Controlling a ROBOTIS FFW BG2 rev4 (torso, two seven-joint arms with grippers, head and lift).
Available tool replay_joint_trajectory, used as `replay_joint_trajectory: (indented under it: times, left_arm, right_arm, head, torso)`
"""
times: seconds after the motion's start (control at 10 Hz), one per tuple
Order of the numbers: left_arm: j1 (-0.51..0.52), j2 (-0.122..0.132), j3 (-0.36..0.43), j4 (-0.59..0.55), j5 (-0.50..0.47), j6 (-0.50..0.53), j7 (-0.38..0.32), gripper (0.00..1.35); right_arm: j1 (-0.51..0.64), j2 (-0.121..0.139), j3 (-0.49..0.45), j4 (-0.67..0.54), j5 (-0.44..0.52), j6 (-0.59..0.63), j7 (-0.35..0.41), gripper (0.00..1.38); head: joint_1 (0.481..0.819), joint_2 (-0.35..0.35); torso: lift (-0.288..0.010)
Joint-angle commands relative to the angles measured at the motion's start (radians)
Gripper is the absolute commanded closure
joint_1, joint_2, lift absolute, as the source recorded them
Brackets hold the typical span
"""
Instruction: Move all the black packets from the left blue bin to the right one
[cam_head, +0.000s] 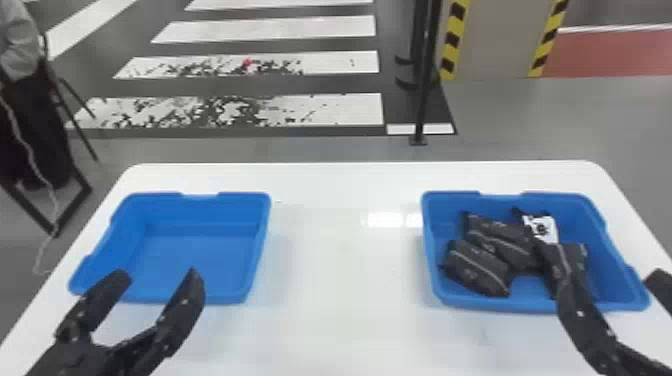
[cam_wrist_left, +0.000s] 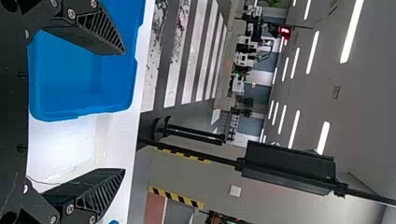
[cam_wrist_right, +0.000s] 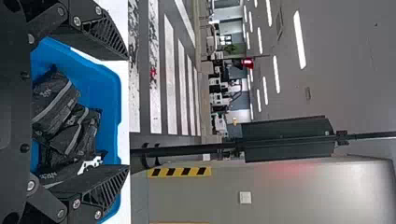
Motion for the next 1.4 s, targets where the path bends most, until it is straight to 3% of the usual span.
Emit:
replay_joint_trajectory:
  times: [0.0, 1.3]
  left_arm:
    - [-0.004, 0.000, -0.003, 0.000, 0.003, 0.005, 0.000, 0.16]
    - [-0.001, 0.001, -0.003, 0.000, 0.025, 0.030, 0.000, 0.17]
  right_arm:
    - [0.000, 0.001, 0.002, 0.003, -0.001, 0.000, 0.000, 0.22]
    - [-0.017, -0.005, 0.020, 0.010, -0.013, 0.000, 0.000, 0.22]
  head:
    - [0.695, 0.077]
    - [0.695, 0.084]
  torso:
    - [-0.154]
    - [-0.154]
